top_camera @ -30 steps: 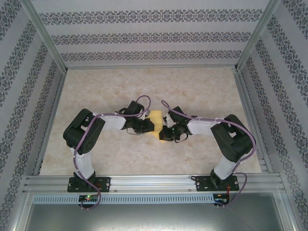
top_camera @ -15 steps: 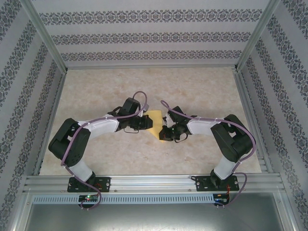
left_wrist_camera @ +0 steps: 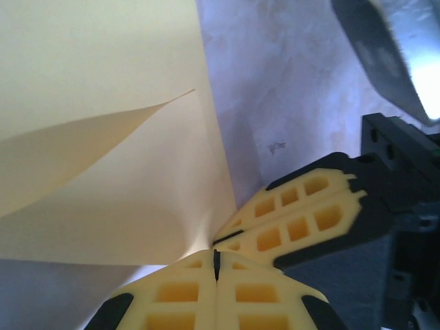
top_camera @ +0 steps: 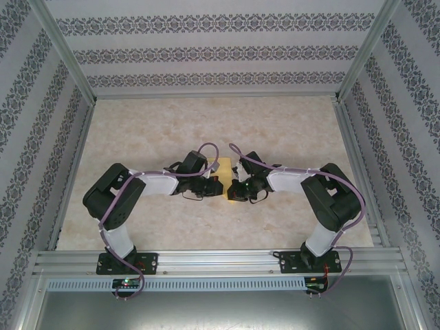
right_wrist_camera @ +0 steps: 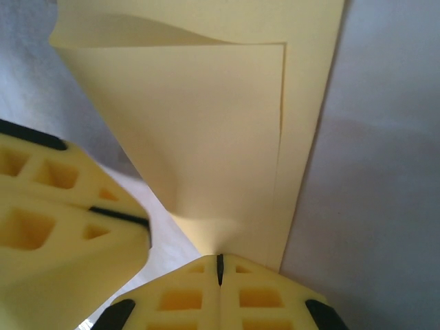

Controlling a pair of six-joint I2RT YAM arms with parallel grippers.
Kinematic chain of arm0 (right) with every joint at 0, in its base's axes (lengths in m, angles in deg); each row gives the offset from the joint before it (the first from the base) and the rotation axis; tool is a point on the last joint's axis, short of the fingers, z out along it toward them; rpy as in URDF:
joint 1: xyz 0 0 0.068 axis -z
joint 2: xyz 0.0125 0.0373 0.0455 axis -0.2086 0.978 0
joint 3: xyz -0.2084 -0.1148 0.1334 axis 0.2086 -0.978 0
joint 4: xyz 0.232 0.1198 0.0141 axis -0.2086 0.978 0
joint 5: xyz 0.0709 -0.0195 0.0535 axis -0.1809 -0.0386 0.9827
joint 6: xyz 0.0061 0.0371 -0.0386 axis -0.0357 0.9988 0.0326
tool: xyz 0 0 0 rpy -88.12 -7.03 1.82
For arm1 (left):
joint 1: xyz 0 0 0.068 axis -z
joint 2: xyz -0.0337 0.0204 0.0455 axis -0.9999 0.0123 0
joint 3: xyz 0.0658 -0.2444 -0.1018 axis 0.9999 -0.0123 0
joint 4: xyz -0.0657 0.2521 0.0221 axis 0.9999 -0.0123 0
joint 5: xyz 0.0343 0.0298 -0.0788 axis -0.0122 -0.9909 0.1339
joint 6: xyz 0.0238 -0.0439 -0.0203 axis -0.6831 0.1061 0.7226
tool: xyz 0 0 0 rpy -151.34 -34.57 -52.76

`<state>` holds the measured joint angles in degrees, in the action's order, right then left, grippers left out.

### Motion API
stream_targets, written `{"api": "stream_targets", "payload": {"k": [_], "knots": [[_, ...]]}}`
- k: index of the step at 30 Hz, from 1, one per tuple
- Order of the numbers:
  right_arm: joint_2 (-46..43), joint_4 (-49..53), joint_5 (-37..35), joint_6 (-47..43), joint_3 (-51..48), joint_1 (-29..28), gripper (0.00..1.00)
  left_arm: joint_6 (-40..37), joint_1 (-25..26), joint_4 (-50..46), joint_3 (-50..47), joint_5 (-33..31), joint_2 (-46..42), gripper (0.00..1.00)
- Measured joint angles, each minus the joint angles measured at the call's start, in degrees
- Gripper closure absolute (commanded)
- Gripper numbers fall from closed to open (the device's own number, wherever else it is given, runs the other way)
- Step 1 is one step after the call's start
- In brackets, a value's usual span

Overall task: Fold a paper plane with a square sheet of paper (fold left side to right side)
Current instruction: Third fold the triangle at the center of the table.

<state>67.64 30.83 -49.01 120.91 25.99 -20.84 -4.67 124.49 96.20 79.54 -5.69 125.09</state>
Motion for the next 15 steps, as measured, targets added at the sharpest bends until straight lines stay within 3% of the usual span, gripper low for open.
{"api": "stream_targets", "payload": {"k": [15], "knots": [[0.1,0.8,-0.2,-0.2,0.3,0.0,1.0,0.2,0.0,2.6,-0.1,-0.6,2.9,0.96]]}}
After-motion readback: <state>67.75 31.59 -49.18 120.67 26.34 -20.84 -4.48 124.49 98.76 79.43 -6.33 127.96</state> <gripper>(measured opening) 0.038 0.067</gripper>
